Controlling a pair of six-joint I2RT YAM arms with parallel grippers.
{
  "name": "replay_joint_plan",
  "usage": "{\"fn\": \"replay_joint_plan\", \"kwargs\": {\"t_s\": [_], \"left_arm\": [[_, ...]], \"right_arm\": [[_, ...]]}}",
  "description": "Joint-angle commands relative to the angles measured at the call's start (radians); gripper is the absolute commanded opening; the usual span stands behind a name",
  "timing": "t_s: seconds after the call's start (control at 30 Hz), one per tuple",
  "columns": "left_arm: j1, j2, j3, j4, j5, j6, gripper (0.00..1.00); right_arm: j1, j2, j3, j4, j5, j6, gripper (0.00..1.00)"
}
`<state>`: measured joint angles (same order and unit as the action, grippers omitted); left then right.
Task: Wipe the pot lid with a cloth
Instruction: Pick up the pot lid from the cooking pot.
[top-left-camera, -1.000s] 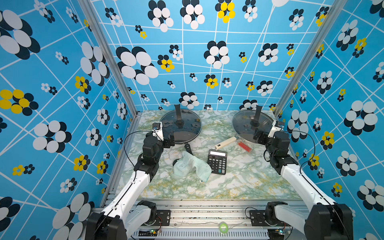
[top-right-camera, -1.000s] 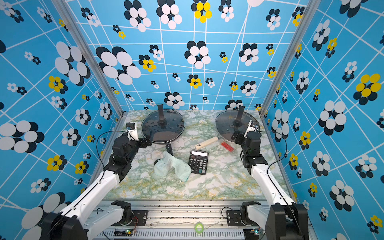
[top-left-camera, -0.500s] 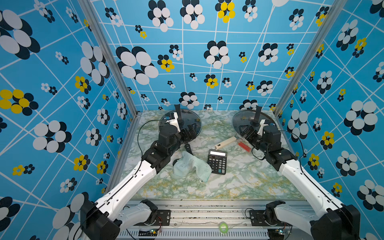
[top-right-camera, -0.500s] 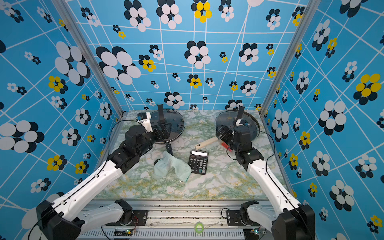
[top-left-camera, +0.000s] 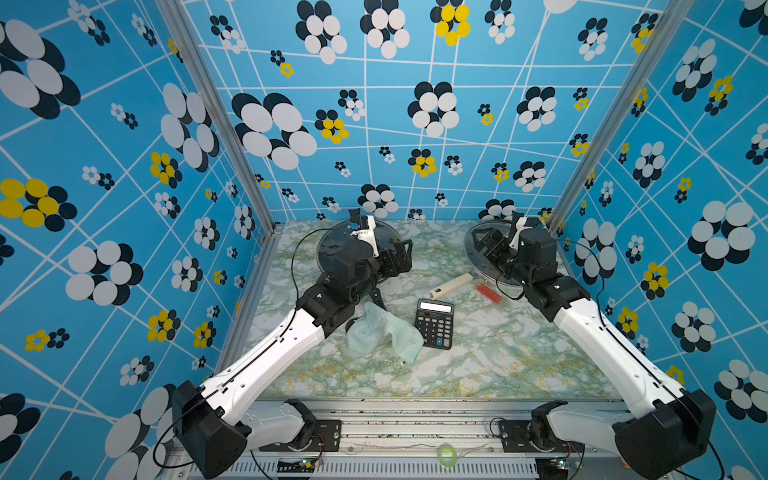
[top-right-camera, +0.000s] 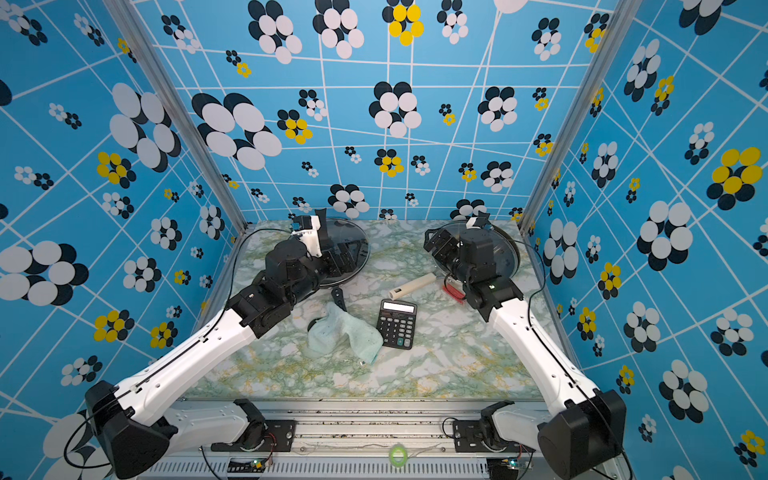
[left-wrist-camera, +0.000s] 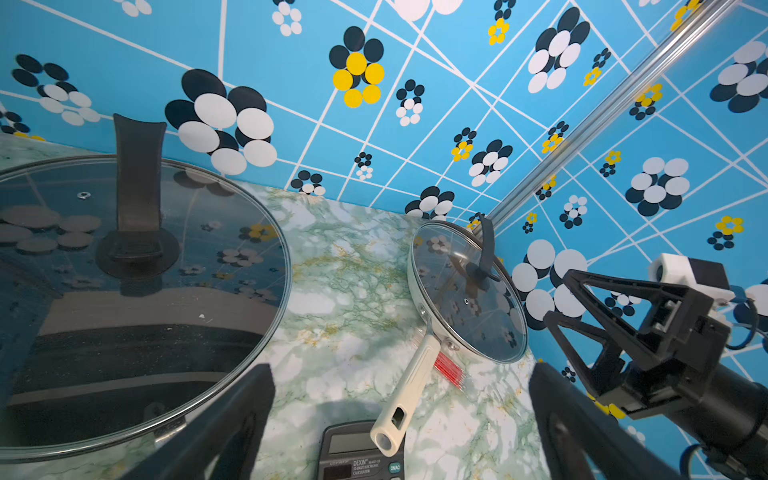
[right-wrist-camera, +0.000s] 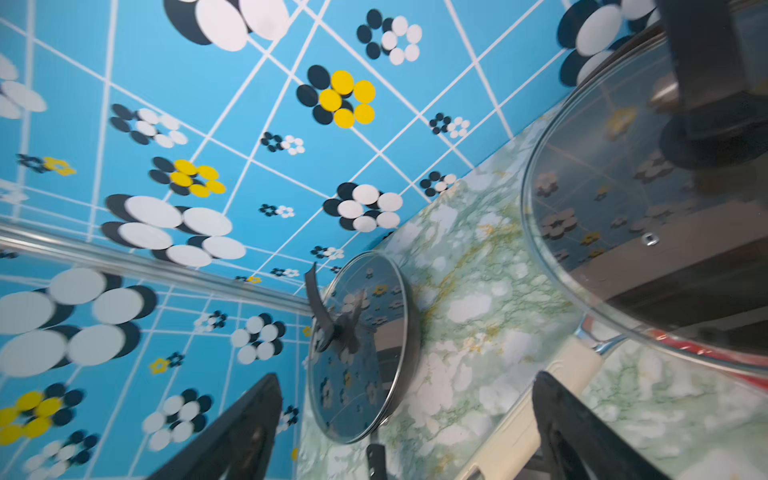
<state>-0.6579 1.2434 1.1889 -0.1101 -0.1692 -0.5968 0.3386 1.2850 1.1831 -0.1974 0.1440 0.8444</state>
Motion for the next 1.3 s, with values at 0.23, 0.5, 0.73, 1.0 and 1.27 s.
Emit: {"fn": "replay_joint_plan", "kwargs": {"t_s": [0.23,0.5,0.73,1.0,1.27], "left_arm": [[-0.071,0.176,0.189,-0.353,-0.066,0.27,0.99],[-0.097,0.229,0.196,-0.352,-0.097,0.307,0.99],[-0.098,0.233,0.185,-0.325,-0.141,0.303,0.99],[-0.098,0.245,0.189,-0.307,-0.168,0.302,0.99],[-0.097,0.269,0.213,-0.321,-0.184,0.298,0.99]], "right_arm": [[-0.136,0.376,0.249,-0.166,0.57,-0.332,0.82],[-0.168,0.547,0.279,-0.004,0.559,-0.476,0.77],[-0.198,0.65,0.338,0.019,0.547,-0.523,0.7],[-0.251,0.693,0.331,0.018,0.437,-0.45,0.62],[-0.251,0.72,0.31,0.023,0.408,-0.413,0.42]]}}
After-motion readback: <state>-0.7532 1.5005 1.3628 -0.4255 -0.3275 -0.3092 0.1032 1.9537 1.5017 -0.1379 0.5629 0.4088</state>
